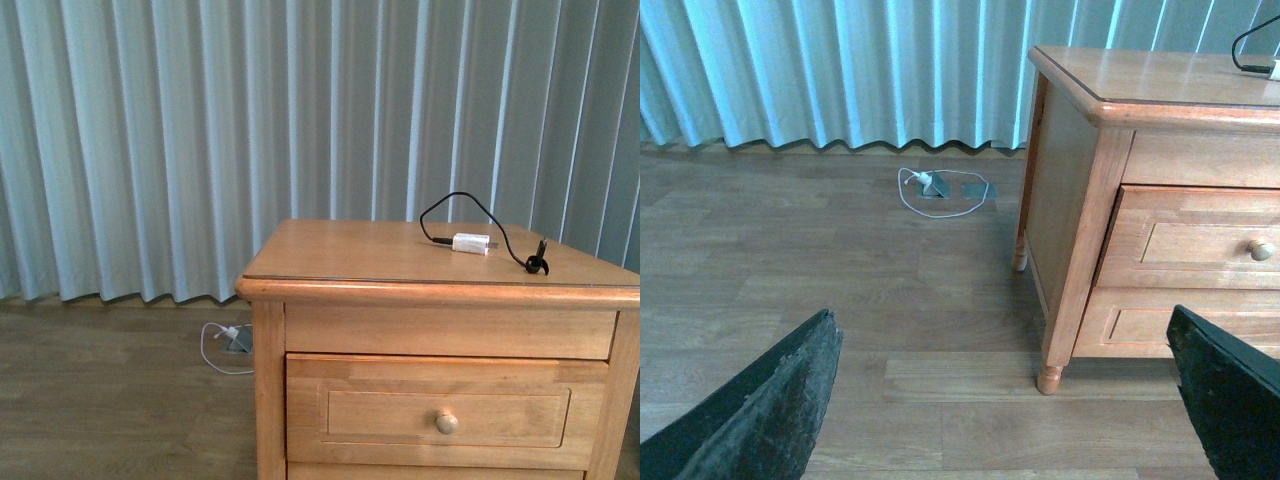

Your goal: Place pink marker in drawer with both arms

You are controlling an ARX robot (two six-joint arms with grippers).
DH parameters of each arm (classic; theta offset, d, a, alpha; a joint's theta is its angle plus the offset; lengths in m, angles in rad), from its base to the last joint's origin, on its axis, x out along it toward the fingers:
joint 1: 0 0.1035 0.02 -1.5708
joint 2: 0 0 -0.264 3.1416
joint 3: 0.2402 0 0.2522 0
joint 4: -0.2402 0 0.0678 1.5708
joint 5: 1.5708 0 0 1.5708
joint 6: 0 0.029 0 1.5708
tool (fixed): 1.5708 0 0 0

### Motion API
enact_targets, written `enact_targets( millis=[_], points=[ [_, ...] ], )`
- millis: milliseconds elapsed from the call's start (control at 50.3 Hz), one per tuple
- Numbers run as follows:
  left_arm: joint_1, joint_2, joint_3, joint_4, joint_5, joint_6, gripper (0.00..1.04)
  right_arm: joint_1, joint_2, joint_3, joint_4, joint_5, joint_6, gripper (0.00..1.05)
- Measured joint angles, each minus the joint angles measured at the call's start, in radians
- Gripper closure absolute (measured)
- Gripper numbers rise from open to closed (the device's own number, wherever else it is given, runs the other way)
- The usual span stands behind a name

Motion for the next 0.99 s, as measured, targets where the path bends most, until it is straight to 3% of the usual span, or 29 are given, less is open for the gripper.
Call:
enact_targets(
  millis=[576,656,934,994],
  points=[
    [0.0,0.0,0.0,0.0,0.0,0.0,0.06,0.0,-0.161,-0.034,-0.116,0.0,0.0,1.03],
    [0.0,0.0,0.0,0.0,-0.001,0.0,0.06,0.0,-0.287,-0.033,-0.275,-0.001,0.0,1.03],
    [0.0,0.0,0.0,0.0,0.0,0.0,0.06,0.0,-0.326,-0.033,-0.287,-0.001,0.0,1.03],
    [0.0,0.0,0.0,0.0,0.0,0.0,0.06,0.0,-0.326,-0.033,-0.287,-0.001,-0.002,0.94]
  ],
)
